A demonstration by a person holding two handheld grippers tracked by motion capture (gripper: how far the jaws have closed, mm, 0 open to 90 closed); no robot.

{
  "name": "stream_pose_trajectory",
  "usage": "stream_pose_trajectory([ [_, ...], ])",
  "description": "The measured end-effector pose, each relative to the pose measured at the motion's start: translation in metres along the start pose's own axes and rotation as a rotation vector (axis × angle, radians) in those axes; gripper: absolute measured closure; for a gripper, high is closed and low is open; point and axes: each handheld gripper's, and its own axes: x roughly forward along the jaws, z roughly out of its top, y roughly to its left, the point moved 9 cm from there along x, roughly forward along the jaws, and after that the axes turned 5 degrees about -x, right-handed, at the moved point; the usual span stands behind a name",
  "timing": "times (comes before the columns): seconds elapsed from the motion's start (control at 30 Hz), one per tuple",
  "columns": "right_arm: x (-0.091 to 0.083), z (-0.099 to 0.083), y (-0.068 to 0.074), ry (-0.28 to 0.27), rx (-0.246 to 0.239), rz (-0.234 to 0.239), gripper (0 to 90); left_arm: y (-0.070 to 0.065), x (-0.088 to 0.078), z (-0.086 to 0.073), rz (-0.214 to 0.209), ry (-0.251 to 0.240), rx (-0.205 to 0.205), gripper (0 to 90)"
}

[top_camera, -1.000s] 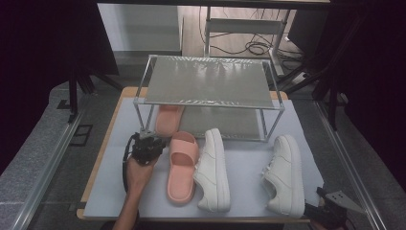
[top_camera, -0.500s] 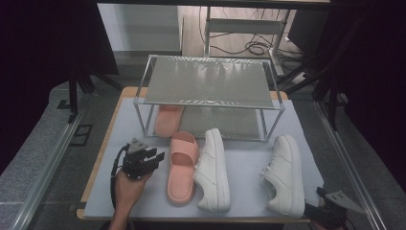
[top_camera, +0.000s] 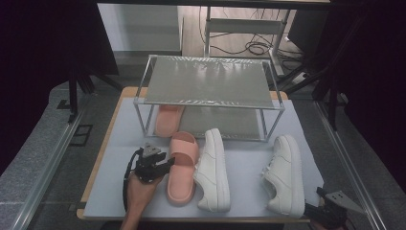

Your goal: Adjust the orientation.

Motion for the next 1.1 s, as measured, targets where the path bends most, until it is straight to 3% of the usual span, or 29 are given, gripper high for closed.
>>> stream_pose_trajectory([
  [0.17, 0.000, 0.000, 0.000, 0.001, -0.001, 0.001, 13.1, 0.000, 0.006, 0.002, 0.010, -0.013, -0.017, 67.8],
  [0.4, 0.000, 0.000, 0.000, 0.000, 0.000, 0.000, 13.1, 0.000, 0.003, 0.005, 0.026, -0.023, -0.026, 75.7],
  [1.1, 0.000, 0.000, 0.000, 0.002, -0.002, 0.002, 13.1, 0.013, -0.008, 0.021, 0.074, -0.057, -0.027, 83.7],
])
